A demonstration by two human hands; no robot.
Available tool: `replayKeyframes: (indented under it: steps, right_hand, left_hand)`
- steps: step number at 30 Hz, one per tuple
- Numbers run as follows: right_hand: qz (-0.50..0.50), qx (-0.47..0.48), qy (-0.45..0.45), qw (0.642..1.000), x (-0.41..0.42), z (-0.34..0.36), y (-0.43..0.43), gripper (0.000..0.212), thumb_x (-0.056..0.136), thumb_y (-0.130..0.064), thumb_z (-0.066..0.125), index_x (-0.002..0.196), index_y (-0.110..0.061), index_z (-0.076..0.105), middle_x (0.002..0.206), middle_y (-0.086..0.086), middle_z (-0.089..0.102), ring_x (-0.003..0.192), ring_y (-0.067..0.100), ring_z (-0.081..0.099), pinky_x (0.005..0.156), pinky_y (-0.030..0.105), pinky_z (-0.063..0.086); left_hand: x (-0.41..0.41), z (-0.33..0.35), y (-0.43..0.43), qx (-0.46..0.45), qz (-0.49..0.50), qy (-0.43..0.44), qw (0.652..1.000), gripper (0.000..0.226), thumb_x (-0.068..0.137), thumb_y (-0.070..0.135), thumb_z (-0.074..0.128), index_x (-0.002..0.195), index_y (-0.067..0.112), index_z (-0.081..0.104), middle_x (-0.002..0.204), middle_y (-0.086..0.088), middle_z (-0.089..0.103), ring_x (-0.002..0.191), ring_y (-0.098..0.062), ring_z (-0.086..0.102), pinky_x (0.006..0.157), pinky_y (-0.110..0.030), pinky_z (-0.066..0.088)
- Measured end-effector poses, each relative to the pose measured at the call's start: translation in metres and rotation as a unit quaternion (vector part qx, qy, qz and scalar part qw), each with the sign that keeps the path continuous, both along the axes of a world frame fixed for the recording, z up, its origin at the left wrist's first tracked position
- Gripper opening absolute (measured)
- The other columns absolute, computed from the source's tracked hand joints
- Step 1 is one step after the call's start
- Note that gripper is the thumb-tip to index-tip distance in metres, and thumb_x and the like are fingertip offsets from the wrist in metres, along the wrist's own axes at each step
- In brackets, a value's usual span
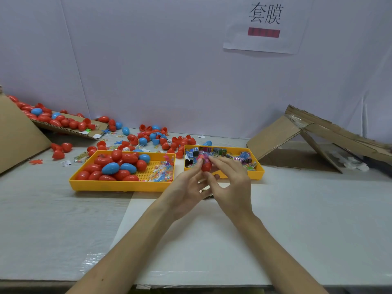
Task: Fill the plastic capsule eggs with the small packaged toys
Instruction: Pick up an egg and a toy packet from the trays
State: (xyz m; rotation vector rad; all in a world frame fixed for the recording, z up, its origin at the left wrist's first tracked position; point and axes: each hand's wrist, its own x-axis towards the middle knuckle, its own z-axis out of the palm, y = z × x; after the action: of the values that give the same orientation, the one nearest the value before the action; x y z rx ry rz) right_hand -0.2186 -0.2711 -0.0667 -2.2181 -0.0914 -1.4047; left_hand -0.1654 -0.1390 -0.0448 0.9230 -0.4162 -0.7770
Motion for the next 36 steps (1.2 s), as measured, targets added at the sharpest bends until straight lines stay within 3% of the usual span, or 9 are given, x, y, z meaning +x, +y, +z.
replayKeyframes:
  steps: [3,7,11,19,26,29,33,36]
  right_hand:
    - [0.005,0.029,0.003,1.000,0.0002,0.0004,-0.0011,0.038,0.082,-0.023,0.077,0.119,-0.014,0.073,0.113,-0.004,0.071,0.110,0.011,0.060,0.098,0.036,0.047]
    - [-0.002,0.022,-0.002,1.000,-0.0003,-0.0003,-0.0042,0.033,0.081,-0.020,0.080,0.112,-0.012,0.076,0.108,-0.001,0.074,0.106,0.014,0.064,0.095,0.048,0.051]
    - [-0.009,0.027,-0.004,1.000,-0.0014,-0.0001,-0.0047,0.032,0.076,-0.015,0.086,0.107,-0.012,0.077,0.105,-0.002,0.074,0.102,0.014,0.065,0.092,0.041,0.053]
    - [-0.006,0.036,0.000,0.999,-0.0008,0.0006,-0.0050,0.032,0.071,-0.007,0.089,0.101,-0.010,0.077,0.100,-0.003,0.071,0.098,0.006,0.060,0.093,0.011,0.043]
    - [0.022,0.050,0.011,0.998,-0.0017,0.0023,-0.0012,0.041,0.079,-0.010,0.084,0.118,-0.014,0.072,0.112,-0.006,0.068,0.108,0.016,0.061,0.097,0.025,0.047]
    - [0.016,0.025,-0.004,1.000,-0.0025,0.0014,0.0005,0.040,0.080,-0.009,0.081,0.120,-0.012,0.073,0.113,-0.007,0.065,0.109,0.015,0.060,0.097,0.034,0.050]
    - [0.030,0.001,-0.015,0.999,-0.0025,0.0014,0.0016,0.034,0.084,-0.012,0.075,0.118,-0.009,0.074,0.111,0.000,0.069,0.105,0.015,0.063,0.092,0.037,0.053]
    - [0.031,0.001,-0.007,0.999,-0.0024,0.0014,0.0008,0.037,0.085,-0.011,0.074,0.122,-0.009,0.072,0.112,0.000,0.069,0.105,0.014,0.063,0.092,0.030,0.052]
  left_hand:
    - [-0.0013,0.0000,-0.0005,0.005,-0.007,-0.010,1.000,0.042,0.100,0.051,0.048,0.123,0.026,0.073,0.136,-0.003,0.065,0.117,-0.016,0.066,0.103,-0.040,0.050]
    - [-0.0018,-0.0022,-0.0028,0.020,-0.006,-0.008,1.000,0.051,0.102,0.053,0.044,0.132,0.019,0.066,0.132,-0.005,0.068,0.111,-0.016,0.068,0.088,-0.032,0.057]
    - [-0.0001,-0.0037,-0.0040,0.036,0.003,-0.019,0.999,0.051,0.102,0.052,0.043,0.134,0.017,0.062,0.129,-0.006,0.069,0.112,-0.018,0.067,0.092,-0.035,0.056]
    - [0.0004,-0.0064,-0.0047,0.044,0.007,-0.020,0.999,0.054,0.103,0.050,0.042,0.134,0.011,0.063,0.131,-0.009,0.068,0.116,-0.022,0.061,0.110,-0.045,0.044]
    - [0.0002,-0.0048,-0.0047,0.044,0.013,-0.026,0.999,0.051,0.104,0.049,0.040,0.135,0.015,0.062,0.131,-0.003,0.069,0.119,-0.021,0.062,0.109,-0.043,0.045]
    - [-0.0001,-0.0052,-0.0045,0.049,0.004,-0.029,0.998,0.049,0.103,0.052,0.041,0.136,0.020,0.059,0.129,-0.003,0.069,0.120,-0.021,0.064,0.102,-0.040,0.051]
    - [0.0003,-0.0057,-0.0037,0.048,-0.001,-0.031,0.998,0.049,0.100,0.055,0.047,0.134,0.023,0.061,0.128,-0.003,0.070,0.117,-0.019,0.068,0.095,-0.038,0.055]
    - [0.0007,-0.0062,-0.0029,0.039,0.001,-0.027,0.999,0.049,0.098,0.056,0.053,0.133,0.023,0.063,0.130,-0.005,0.069,0.117,-0.021,0.067,0.096,-0.039,0.054]
